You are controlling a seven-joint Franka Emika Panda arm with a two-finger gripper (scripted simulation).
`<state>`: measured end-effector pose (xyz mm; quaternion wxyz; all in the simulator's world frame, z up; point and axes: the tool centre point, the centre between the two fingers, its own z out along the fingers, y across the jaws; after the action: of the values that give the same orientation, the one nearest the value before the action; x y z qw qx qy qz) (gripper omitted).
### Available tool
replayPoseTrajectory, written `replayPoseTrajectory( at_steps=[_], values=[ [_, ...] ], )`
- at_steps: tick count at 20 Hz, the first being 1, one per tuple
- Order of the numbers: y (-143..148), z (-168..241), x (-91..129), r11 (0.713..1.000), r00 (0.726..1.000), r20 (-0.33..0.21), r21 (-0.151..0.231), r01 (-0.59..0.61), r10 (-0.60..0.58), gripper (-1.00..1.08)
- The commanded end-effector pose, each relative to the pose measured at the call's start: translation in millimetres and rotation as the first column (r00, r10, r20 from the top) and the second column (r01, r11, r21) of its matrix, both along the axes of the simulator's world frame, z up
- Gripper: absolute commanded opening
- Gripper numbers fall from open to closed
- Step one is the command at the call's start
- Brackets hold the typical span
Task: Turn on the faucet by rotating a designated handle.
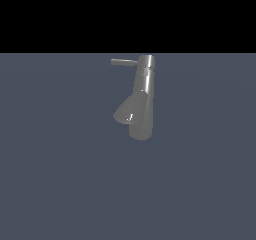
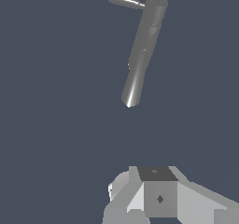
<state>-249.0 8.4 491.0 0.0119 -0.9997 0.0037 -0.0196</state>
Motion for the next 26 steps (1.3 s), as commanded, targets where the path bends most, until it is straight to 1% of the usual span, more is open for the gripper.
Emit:
replayPoseTrajectory(
  at_steps=[1, 10, 16, 21, 26],
  values=[
    [0, 0, 0, 1.0, 1.0, 0.0, 0.0, 0.0, 0.0, -1.0],
    [15, 2, 4, 1.0, 1.0, -0.009, 0.021, -0.007, 0.007, -1.0],
    [15, 2, 6, 1.0, 1.0, -0.01, 0.023, 0.0, 0.0, -1.0],
    [16, 2, 15, 0.999, 0.999, -0.015, 0.035, 0.039, -0.038, -1.0],
    [17, 1, 32, 0.993, 0.994, -0.027, 0.055, 0.108, -0.106, -1.0]
  ],
)
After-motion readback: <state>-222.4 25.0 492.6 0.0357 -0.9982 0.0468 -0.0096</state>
